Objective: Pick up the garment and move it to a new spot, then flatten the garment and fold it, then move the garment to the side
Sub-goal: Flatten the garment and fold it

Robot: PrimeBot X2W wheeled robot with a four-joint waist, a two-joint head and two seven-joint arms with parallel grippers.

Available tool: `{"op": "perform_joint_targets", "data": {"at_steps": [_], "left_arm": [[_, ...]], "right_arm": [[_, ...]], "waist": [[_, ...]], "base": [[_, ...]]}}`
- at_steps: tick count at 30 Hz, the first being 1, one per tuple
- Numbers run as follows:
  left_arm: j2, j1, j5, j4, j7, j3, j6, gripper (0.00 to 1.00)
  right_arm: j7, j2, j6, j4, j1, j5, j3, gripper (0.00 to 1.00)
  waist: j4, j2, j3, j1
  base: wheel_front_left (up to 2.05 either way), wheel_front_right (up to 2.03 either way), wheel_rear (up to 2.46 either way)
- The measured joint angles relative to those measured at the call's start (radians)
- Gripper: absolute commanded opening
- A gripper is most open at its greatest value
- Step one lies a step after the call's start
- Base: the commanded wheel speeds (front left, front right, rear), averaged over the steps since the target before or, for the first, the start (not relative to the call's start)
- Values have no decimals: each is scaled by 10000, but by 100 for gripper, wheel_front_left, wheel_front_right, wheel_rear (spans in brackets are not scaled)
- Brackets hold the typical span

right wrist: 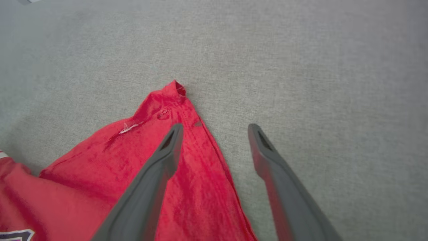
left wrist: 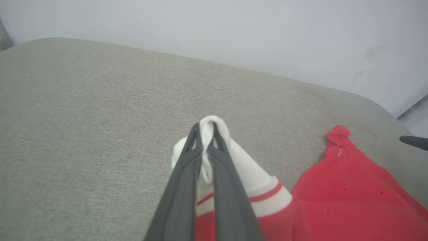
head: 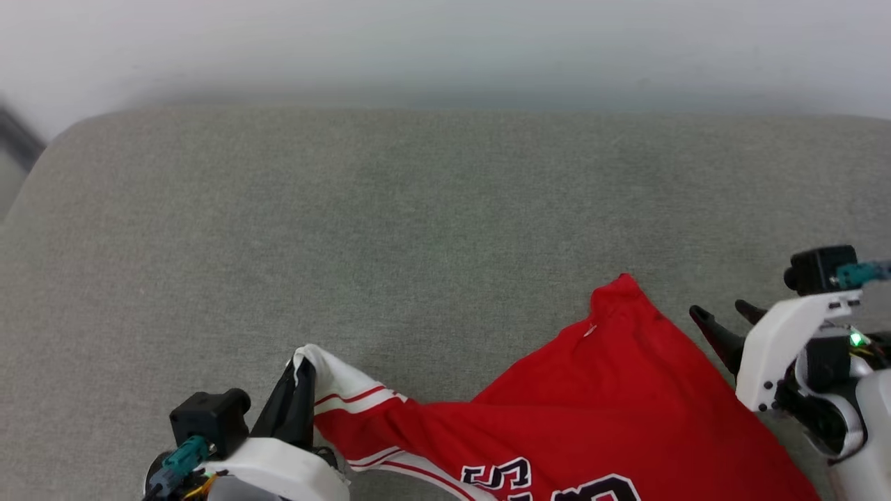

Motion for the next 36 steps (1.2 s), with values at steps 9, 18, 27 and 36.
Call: {"op": "perform_joint_targets", "data": {"at_steps": [9, 18, 27, 36], "left_arm": [[-453, -1059, 201, 153, -278, -430, -355, 0], [-639, -1468, 257, 288, -420, -629, -525, 0], [-293, -1299, 148, 487, -500, -347, -485, 0], [602, -1834, -107, 533, -362, 525, -683, 0]], "right_arm": [[2949, -479, 0, 1411, -2345, 709, 1559, 100], [3843, -616, -2, 2796, -3114, 1170, 2265, 22], [3206, -677, -2, 3035, -3220, 1480, 2924, 0], [949, -740, 0, 2573, -3374, 1060, 2744, 0]], "waist": [[796, 0, 1143, 1], [1370, 0, 1572, 0], [1257, 0, 1017, 0], [813, 0, -132, 0]], "base": [[0, 0, 0], [0, 0, 0], [0, 0, 0], [0, 0, 0]]}}
